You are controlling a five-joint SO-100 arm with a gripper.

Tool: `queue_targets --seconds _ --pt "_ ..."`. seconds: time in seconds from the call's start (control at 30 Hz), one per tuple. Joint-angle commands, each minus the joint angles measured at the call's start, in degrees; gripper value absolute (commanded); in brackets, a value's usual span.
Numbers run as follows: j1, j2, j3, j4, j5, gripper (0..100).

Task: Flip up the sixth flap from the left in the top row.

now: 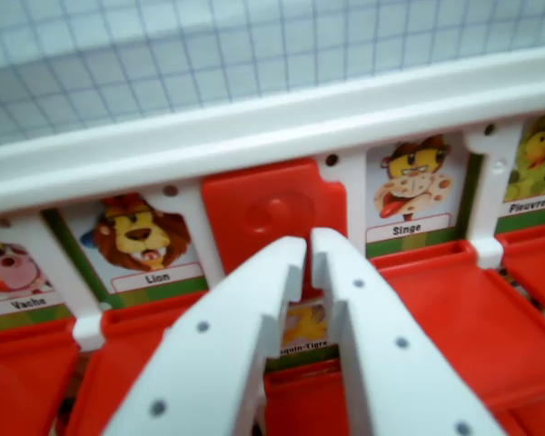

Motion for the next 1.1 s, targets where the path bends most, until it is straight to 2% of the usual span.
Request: queue_targets --seconds 0.0,0.2,0.33,0.77,0.87,1.07 --pt "-1.32 5.27 -5.36 2.29 0.00 0" --pt "-1.41 16.52 1.14 5.89 0.88 0" --pt "-1.76 28.65 8.53 9.14 1.32 0" --pt "-2.02 78.05 54.05 12.83 -0.70 0" --pt "-3.52 86.92 60.56 14.59 -1.05 0" --pt "-8.96 104.33 71.28 19.69 -0.97 0"
